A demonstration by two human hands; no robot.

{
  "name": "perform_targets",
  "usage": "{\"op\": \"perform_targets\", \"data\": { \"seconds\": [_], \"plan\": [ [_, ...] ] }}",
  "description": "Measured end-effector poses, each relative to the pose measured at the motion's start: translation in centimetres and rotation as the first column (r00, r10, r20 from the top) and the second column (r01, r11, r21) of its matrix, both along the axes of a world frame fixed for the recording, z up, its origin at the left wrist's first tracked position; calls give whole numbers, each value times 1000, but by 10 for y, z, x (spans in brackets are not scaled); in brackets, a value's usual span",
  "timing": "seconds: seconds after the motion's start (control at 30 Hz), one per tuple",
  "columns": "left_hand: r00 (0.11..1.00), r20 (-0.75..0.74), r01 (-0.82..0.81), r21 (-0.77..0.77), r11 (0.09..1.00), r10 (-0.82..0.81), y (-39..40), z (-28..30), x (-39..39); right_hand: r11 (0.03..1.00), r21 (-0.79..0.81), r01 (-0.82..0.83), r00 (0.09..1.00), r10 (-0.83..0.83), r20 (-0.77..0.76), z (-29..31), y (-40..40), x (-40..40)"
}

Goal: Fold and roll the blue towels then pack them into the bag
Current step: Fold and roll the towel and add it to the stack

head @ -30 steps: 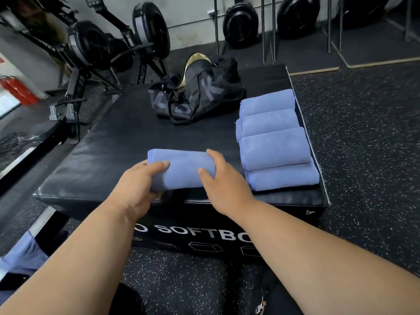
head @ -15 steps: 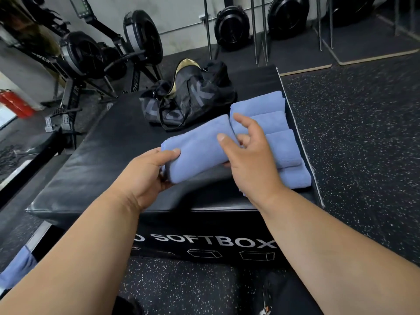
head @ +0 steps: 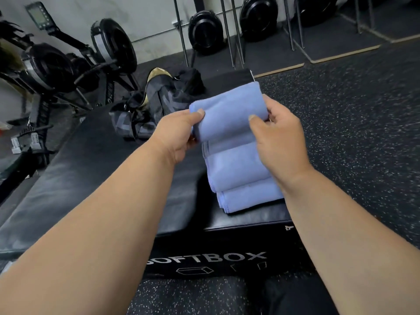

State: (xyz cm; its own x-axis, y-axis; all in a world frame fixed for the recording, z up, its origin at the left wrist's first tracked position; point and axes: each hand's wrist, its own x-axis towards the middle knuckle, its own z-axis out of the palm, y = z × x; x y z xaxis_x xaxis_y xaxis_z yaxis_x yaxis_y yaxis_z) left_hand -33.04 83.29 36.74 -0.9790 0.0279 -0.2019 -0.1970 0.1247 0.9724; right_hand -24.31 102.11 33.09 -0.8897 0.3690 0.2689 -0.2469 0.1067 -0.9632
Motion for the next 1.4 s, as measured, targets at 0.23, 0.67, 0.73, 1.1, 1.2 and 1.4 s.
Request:
{"op": "perform_targets", "data": {
  "seconds": [0.23, 0.67, 0.73, 1.1, 1.2, 1.4],
  "plan": [
    [999, -9, -48, -132, 990, 47, 3, -28, -42, 985, 126, -116, 981, 93, 173, -14, 12, -25],
    [996, -24, -89, -228, 970, 86, 12, -39, -41, 967, 253, -40, 987, -1, 160, -13, 8, -19],
    [995, -42, -95, -237, 967, 87, 10, -36, -36, 945, 326, 14, 990, -58, 126, -14, 7, -17],
    [989, -93, -133, -198, 971, 117, -75, -52, 42, 823, 535, 188, 965, -54, -256, -10, -53, 10],
    [974, -99, -222, -225, 949, 204, -112, -58, 70, 846, 533, 31, 971, 100, -216, -13, -98, 24],
    [955, -119, -295, -286, 912, 272, -186, -66, 119, 676, 613, -410, 872, 488, 45, -16, -172, 48]
  ]
}}
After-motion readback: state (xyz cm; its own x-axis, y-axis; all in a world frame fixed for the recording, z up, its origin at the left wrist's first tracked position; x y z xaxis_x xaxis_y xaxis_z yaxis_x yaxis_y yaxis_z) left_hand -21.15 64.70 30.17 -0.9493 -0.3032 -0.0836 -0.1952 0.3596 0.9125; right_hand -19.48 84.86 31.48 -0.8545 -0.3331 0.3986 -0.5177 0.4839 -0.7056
